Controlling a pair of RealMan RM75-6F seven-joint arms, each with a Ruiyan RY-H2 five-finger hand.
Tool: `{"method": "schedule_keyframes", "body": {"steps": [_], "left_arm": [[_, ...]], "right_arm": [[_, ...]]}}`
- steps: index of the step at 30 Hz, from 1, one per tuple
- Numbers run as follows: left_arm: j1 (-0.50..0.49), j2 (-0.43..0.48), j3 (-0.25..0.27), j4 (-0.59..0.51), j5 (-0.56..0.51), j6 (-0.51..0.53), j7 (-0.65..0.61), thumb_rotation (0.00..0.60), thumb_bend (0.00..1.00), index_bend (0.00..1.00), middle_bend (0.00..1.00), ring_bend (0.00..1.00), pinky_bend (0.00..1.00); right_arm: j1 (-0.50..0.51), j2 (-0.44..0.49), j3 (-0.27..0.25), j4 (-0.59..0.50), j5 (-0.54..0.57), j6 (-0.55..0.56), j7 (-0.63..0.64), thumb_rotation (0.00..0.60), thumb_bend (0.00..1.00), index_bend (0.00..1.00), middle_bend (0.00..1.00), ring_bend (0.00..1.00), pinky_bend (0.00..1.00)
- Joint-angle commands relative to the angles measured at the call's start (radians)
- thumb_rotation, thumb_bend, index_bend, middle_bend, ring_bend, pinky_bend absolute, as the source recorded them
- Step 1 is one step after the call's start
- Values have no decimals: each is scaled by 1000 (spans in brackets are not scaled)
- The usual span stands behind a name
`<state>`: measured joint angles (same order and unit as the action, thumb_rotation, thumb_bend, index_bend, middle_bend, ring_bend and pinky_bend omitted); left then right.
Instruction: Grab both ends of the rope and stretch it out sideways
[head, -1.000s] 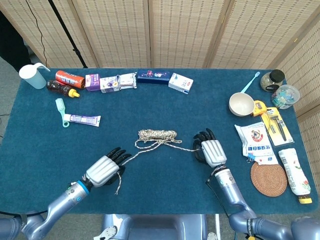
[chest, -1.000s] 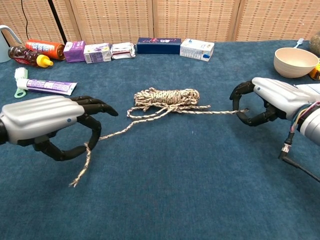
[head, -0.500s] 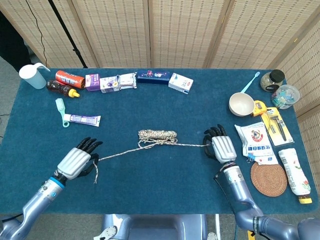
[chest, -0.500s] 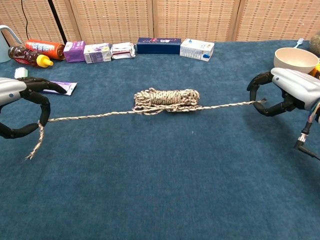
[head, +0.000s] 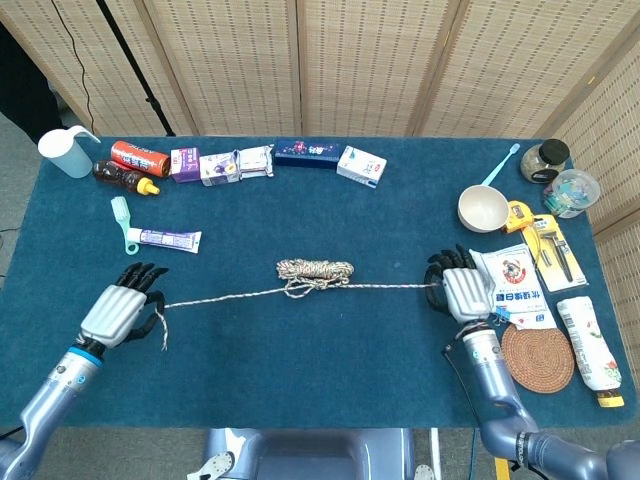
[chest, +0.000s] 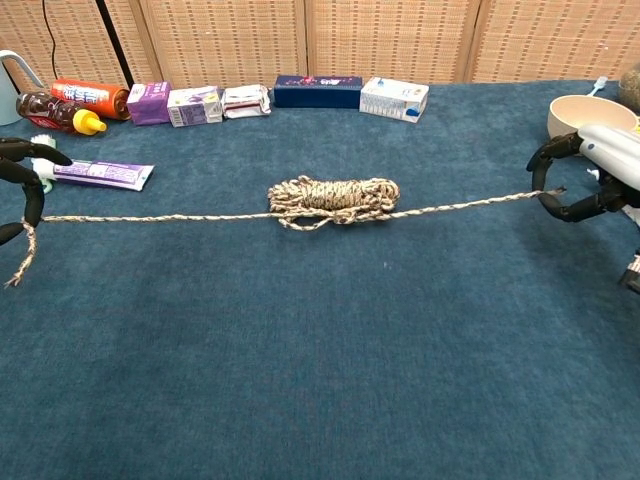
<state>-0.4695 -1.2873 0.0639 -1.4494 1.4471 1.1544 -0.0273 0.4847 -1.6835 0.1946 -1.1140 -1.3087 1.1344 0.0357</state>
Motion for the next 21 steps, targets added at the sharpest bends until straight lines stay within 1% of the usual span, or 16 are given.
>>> {"method": "schedule_keyframes", "body": {"steps": [1, 21], "left_arm": [[10, 8, -8, 10, -13, 4, -12, 600, 495, 653, 124, 41, 0], [70, 63, -44, 92, -69, 13, -67, 600, 495, 654, 125, 41, 0]], "right_arm": [[-4, 5, 3, 2, 5, 3, 1, 600, 553, 642, 289, 166, 0], [-44, 61, 25, 6, 43, 37, -6, 600, 552, 644, 291, 166, 0]]}}
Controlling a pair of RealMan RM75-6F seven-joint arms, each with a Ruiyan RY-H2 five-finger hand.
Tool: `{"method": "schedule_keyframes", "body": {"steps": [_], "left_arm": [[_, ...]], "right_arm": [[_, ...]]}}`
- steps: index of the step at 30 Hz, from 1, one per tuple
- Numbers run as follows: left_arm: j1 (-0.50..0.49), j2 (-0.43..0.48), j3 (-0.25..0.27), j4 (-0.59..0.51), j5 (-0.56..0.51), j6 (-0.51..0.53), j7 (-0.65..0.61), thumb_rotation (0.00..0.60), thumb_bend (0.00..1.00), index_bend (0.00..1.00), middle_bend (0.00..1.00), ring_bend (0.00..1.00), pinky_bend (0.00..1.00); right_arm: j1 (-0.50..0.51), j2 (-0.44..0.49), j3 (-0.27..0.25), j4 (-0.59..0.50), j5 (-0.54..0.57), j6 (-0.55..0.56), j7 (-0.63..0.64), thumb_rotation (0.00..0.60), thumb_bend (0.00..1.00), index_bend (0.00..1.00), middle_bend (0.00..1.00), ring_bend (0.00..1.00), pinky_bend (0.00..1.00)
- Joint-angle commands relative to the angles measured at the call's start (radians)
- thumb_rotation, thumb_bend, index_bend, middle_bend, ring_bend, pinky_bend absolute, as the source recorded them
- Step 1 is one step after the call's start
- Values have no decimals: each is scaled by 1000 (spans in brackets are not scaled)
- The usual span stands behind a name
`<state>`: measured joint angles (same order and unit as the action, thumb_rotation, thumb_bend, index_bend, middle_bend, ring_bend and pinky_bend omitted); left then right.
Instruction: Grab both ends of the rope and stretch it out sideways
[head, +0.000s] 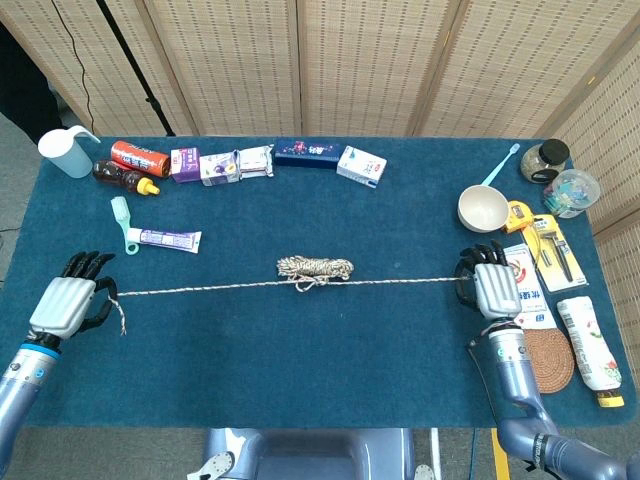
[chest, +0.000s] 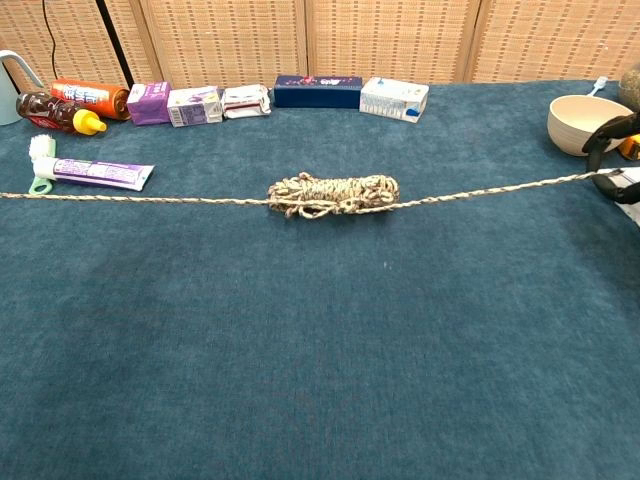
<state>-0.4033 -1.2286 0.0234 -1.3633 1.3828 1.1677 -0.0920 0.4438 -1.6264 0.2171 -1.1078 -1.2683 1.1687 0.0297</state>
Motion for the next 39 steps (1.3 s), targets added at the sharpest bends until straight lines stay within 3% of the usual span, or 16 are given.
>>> {"method": "schedule_keyframes", "body": {"steps": [1, 26, 34, 39], "left_arm": [[7, 7, -5, 10, -7, -1, -4, 600, 495, 654, 125, 41, 0], [54, 44, -32, 62, -27, -10, -33, 600, 494, 659, 125, 42, 0], [53, 59, -42, 29, 11, 14, -41, 600, 495, 659, 131, 46, 0], [30, 66, -45, -34, 57, 11, -38, 600, 495, 659, 134, 51, 0]], "right_arm": [[-5, 8, 4, -1, 6, 3, 0, 600, 552, 644, 291, 166, 0], [-46, 58, 16, -21, 30, 31, 3, 600, 553, 644, 291, 166, 0], [-48, 78, -1, -100, -17, 52, 22, 600, 553, 645, 292, 166, 0], [-39, 105, -2, -205, -52, 58, 42, 600, 553, 646, 294, 166, 0]]}}
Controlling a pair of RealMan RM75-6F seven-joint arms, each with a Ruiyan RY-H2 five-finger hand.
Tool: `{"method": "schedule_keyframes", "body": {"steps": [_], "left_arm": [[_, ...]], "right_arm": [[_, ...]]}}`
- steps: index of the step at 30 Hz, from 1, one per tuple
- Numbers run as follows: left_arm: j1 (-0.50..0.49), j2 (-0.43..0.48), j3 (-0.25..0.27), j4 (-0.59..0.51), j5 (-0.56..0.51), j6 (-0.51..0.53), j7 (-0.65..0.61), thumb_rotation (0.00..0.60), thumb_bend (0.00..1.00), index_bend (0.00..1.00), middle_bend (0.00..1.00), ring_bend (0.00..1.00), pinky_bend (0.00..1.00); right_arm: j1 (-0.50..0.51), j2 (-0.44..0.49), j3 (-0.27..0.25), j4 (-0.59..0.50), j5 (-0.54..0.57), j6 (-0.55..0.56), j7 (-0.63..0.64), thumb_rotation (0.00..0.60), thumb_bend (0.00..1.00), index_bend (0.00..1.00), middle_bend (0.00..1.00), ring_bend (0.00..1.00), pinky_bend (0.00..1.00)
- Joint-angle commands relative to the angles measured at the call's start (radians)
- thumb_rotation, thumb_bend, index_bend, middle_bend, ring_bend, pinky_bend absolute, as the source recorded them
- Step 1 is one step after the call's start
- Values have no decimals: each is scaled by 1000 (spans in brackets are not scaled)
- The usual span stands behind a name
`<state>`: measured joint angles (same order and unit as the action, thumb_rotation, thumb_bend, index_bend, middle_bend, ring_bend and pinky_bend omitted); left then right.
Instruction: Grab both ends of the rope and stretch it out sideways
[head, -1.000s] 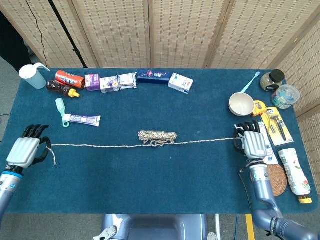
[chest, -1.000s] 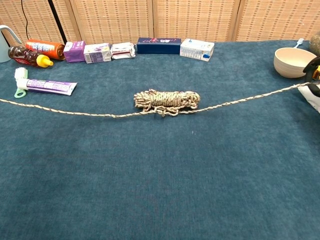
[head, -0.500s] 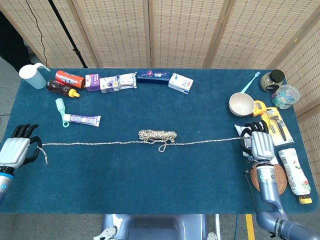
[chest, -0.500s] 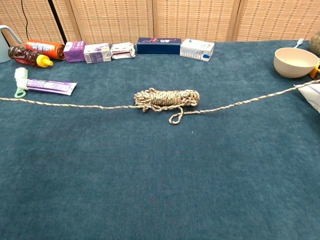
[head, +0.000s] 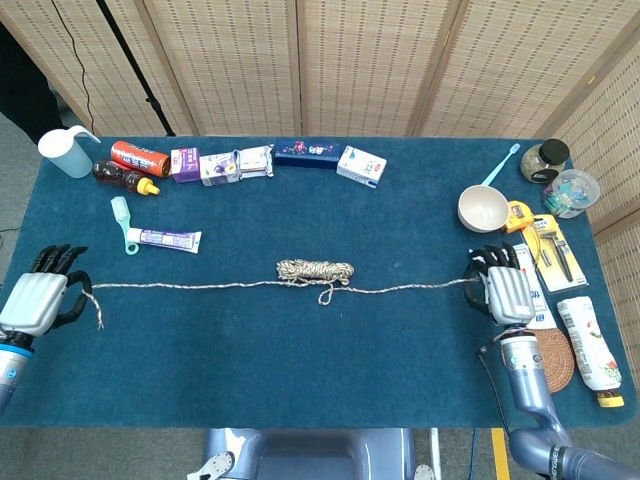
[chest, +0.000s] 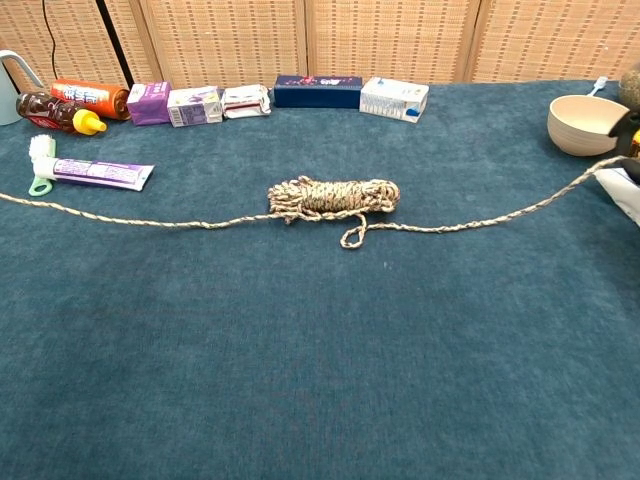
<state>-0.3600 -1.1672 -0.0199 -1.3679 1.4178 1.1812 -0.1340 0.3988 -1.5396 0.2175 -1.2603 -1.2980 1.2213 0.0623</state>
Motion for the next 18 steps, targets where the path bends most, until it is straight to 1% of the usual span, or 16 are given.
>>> {"method": "schedule_keyframes", "body": {"steps": [1, 9, 15, 18], "left_arm": [[-18, 4, -2, -38, 30, -3, 9, 600, 495, 659, 134, 51, 0], [-68, -12, -21, -118, 86, -10, 65, 600, 493, 659, 135, 51, 0], [-97, -32, -34, -157, 104, -19, 105, 600, 493, 659, 135, 52, 0], [-120, -56, -43, -182, 114, -31, 136, 600, 493, 659, 135, 51, 0]], "right_arm": [[8, 21, -4, -67, -28, 6, 7, 600, 553, 646, 294, 167, 0], [33, 28, -17, -164, -59, -13, -20, 600, 553, 643, 294, 166, 0], [52, 14, -24, -187, -62, -33, -44, 600, 553, 640, 293, 166, 0], [70, -4, -21, -195, -58, -49, -60, 600, 554, 639, 293, 166, 0]]}}
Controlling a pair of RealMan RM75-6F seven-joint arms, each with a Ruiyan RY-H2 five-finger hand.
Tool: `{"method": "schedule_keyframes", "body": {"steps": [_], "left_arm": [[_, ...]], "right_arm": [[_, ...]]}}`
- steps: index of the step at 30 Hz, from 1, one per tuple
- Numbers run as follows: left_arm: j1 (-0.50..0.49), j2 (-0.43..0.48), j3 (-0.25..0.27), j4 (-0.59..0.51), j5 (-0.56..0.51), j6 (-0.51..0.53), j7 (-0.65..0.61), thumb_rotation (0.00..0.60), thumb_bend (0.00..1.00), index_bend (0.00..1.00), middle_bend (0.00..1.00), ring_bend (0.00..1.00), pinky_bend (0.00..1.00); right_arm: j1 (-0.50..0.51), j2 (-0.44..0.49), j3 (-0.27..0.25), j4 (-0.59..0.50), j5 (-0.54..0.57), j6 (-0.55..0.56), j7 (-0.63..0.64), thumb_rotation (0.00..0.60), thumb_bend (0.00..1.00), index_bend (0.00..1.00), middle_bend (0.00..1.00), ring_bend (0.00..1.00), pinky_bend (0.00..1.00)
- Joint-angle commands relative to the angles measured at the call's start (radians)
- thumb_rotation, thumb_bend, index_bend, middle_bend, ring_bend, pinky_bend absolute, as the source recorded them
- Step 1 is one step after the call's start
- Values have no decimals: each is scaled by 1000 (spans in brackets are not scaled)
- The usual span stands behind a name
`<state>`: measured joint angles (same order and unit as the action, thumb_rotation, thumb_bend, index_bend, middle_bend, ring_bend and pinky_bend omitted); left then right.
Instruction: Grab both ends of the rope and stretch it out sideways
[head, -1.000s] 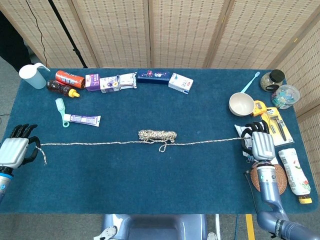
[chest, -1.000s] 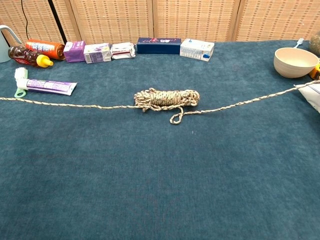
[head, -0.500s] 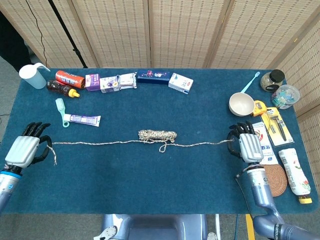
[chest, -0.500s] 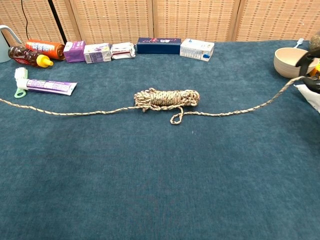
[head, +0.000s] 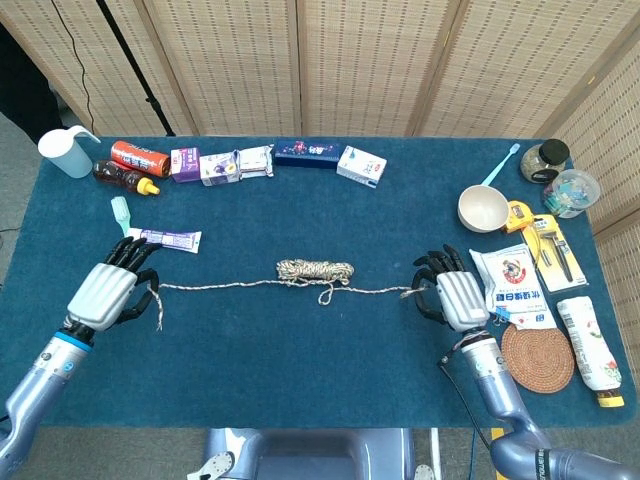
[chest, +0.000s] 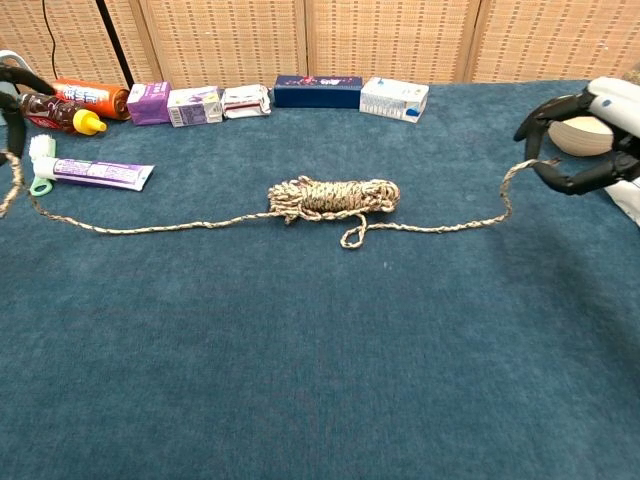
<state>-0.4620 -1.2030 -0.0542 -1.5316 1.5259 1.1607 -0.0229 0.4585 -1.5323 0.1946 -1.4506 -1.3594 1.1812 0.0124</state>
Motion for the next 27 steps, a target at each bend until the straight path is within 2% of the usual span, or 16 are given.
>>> {"method": "schedule_keyframes", "body": {"steps": [1, 7, 10, 13, 14, 17, 20, 22, 27], "left_arm": [[-24, -28, -11, -23, 5, -15, 32, 600, 493, 659, 135, 51, 0], [-53, -72, -25, -47, -9, -38, 65, 600, 493, 656, 135, 48, 0], [-64, -90, -25, -49, -17, -53, 83, 600, 490, 605, 134, 36, 0], [-72, -101, -22, -55, -21, -66, 101, 600, 477, 485, 92, 15, 0], [-73, -102, -21, -57, -23, -67, 103, 600, 469, 414, 56, 7, 0], [-79, -99, -18, -67, -27, -78, 111, 600, 435, 219, 1, 0, 0], [-83, -93, -18, -78, -31, -83, 114, 600, 394, 77, 0, 0, 0], [-83, -88, -16, -81, -34, -83, 113, 600, 376, 36, 0, 0, 0], [-76, -75, -13, -84, -38, -72, 106, 600, 364, 12, 0, 0, 0]], "right_arm": [[14, -16, 2, -5, 4, -12, -13, 600, 553, 639, 293, 166, 0], [34, -43, -1, -7, 11, -29, -42, 600, 554, 631, 288, 166, 0], [41, -55, -2, 1, 18, -37, -52, 600, 554, 603, 276, 164, 0], [47, -62, -7, 8, 25, -48, -67, 600, 556, 533, 246, 145, 0], [47, -63, -7, 8, 27, -49, -69, 600, 556, 509, 233, 136, 0], [49, -61, -10, 8, 37, -55, -86, 600, 559, 377, 157, 85, 0], [49, -55, -11, 5, 47, -57, -109, 600, 560, 217, 73, 30, 0], [45, -49, -10, -1, 56, -56, -113, 600, 560, 141, 42, 10, 0], [39, -35, -9, -10, 60, -45, -112, 600, 560, 103, 22, 0, 0]]}}
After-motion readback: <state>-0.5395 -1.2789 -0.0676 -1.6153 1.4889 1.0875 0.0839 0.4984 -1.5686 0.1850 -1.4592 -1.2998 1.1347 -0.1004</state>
